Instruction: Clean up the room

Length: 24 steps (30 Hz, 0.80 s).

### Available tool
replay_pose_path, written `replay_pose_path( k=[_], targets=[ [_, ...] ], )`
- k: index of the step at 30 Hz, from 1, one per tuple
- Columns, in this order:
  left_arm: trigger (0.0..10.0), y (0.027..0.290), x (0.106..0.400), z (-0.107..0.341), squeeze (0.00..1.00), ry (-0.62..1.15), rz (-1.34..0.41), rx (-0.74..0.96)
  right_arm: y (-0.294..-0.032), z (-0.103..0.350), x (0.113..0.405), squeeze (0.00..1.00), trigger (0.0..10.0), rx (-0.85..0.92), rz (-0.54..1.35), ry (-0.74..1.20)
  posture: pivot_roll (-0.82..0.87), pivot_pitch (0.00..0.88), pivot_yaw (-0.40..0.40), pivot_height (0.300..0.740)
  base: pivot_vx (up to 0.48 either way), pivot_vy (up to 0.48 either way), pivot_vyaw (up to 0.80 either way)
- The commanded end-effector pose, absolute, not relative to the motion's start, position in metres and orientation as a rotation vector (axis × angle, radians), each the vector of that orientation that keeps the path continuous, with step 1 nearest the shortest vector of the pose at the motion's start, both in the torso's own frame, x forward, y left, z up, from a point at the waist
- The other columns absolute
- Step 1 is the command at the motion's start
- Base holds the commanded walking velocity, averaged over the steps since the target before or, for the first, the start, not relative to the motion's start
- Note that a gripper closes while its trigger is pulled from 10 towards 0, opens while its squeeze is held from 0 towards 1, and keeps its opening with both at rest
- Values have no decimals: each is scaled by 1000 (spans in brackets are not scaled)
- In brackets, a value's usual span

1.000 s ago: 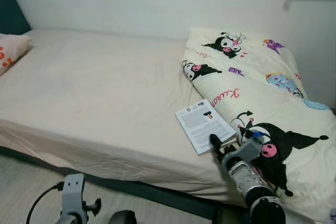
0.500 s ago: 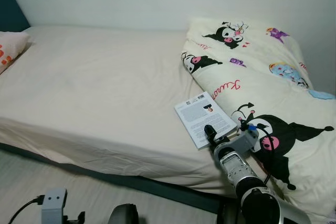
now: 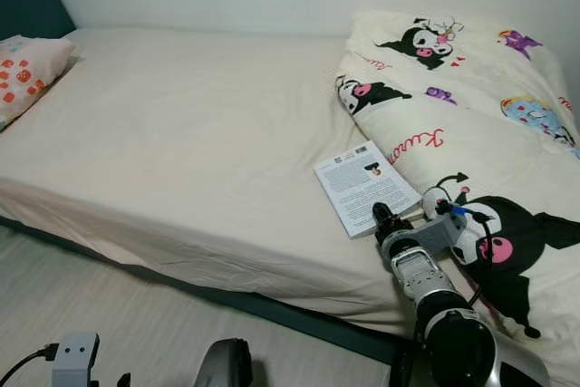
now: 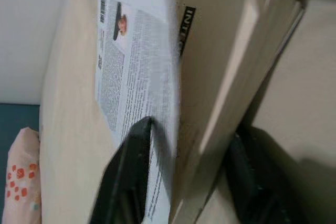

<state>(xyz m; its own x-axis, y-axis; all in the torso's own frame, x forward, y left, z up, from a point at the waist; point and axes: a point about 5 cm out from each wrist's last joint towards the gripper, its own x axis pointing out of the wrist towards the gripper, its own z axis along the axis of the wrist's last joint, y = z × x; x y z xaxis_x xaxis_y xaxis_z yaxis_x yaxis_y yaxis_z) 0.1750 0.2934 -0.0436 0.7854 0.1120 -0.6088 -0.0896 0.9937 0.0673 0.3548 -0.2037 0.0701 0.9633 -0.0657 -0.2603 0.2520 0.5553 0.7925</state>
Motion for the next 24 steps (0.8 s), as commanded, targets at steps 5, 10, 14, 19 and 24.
replay_pose_path(
  k=[5,10,14,19,24],
  targets=[
    [10000,285,178,-47,0,664,107,16,-199,68,353,0,0,958,-126,215,302,119,98,490,0,0,0],
    [10000,285,199,-38,0,617,175,-34,-193,97,368,0,0,835,72,95,261,70,69,490,0,0,0],
    [10000,285,212,-32,0,585,220,-65,-177,109,374,0,0,761,198,80,235,41,57,490,0,0,0],
    [10000,283,246,-13,0,520,309,-123,-142,140,376,0,0,726,486,-78,173,0,37,495,0,0,0],
    [10000,273,260,-8,0,525,304,-129,-140,134,371,0,0,723,483,-80,144,0,32,505,0,0,0]
  ],
)
